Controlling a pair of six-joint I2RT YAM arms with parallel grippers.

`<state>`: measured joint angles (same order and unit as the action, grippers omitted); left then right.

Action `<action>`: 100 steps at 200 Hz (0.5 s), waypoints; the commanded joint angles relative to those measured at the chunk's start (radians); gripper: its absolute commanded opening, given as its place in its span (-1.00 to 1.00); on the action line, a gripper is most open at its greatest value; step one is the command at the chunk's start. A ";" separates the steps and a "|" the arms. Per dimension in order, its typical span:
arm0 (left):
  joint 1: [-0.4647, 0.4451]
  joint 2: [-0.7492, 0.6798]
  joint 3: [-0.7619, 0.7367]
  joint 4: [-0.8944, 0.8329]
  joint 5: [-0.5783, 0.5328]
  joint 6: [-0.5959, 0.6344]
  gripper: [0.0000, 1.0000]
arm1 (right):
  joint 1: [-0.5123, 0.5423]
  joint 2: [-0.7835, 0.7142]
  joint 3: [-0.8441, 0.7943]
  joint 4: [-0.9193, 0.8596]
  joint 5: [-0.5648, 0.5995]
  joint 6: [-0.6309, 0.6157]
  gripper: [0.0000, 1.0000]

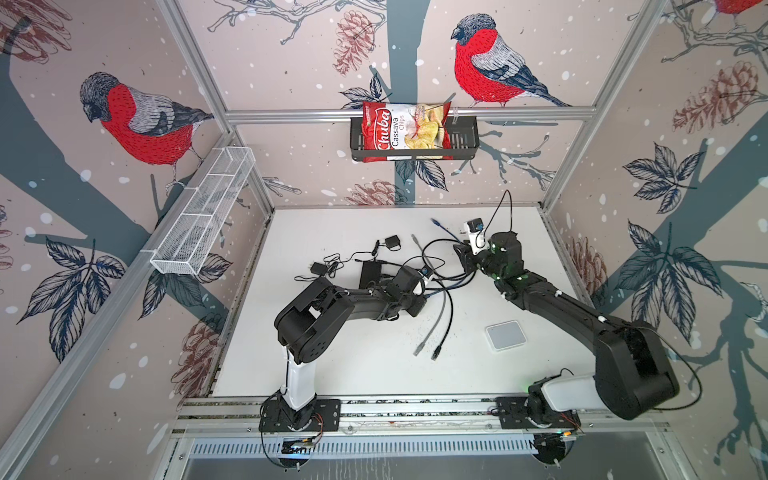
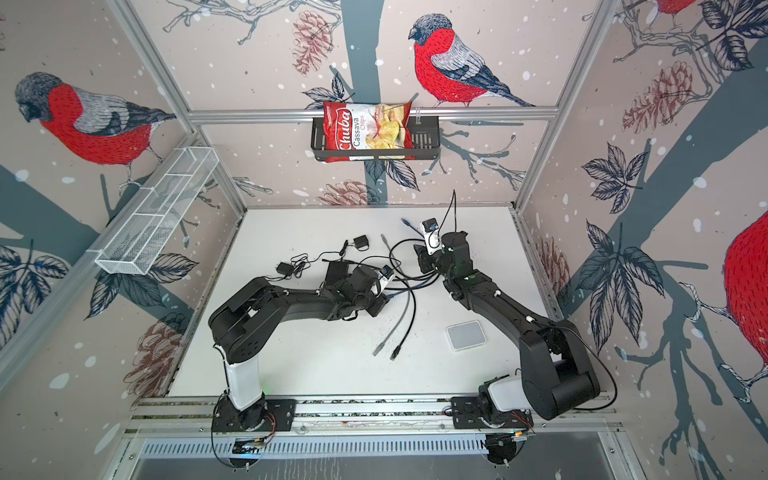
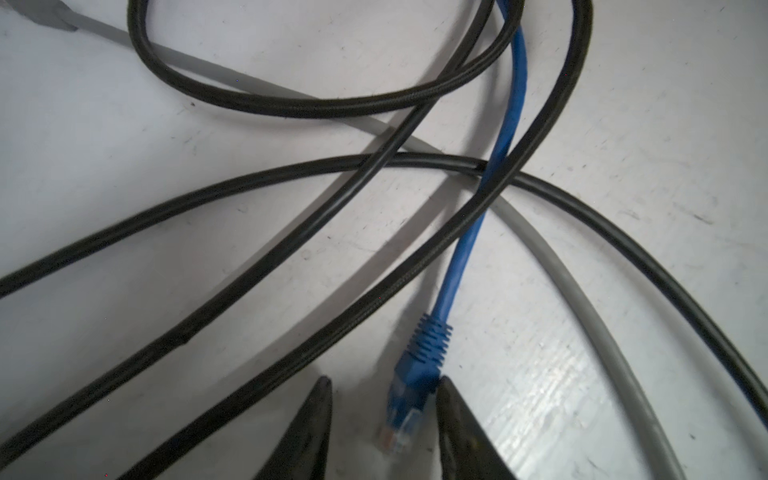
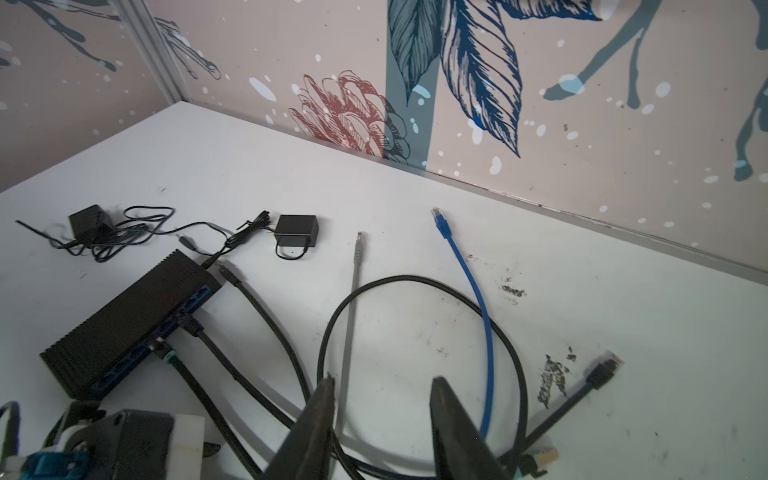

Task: Insert the plug into the switch port
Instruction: 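Move the left gripper over the blue cable plug while the right gripper withdraws, then lower the left gripper and close it on the blue cable plug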

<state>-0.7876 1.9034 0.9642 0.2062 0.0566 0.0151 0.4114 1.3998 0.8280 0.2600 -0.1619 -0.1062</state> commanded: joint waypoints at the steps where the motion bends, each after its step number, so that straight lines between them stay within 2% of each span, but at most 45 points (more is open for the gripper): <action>1: -0.004 -0.008 -0.021 -0.038 0.043 0.016 -0.36 | -0.001 0.005 0.009 0.064 -0.102 -0.035 -0.21; 32: -0.005 -0.048 -0.058 -0.011 0.075 0.036 -0.53 | -0.001 0.017 0.013 0.108 -0.117 -0.043 -0.21; 57: -0.005 -0.097 -0.098 0.010 0.083 0.052 -0.55 | 0.000 0.036 0.030 0.112 -0.091 -0.041 -0.21; 72: -0.005 -0.120 -0.118 0.034 0.085 0.058 -0.49 | -0.001 0.042 0.033 0.116 -0.094 -0.041 -0.20; 86: -0.006 -0.123 -0.117 0.037 0.086 0.060 -0.28 | -0.001 0.047 0.029 0.123 -0.097 -0.038 -0.20; 100: -0.006 -0.113 -0.107 0.040 0.091 0.063 -0.15 | -0.002 0.051 0.029 0.123 -0.103 -0.037 -0.20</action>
<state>-0.7895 1.7901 0.8497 0.2218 0.1291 0.0589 0.4114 1.4441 0.8524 0.3439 -0.2501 -0.1345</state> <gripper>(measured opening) 0.389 0.400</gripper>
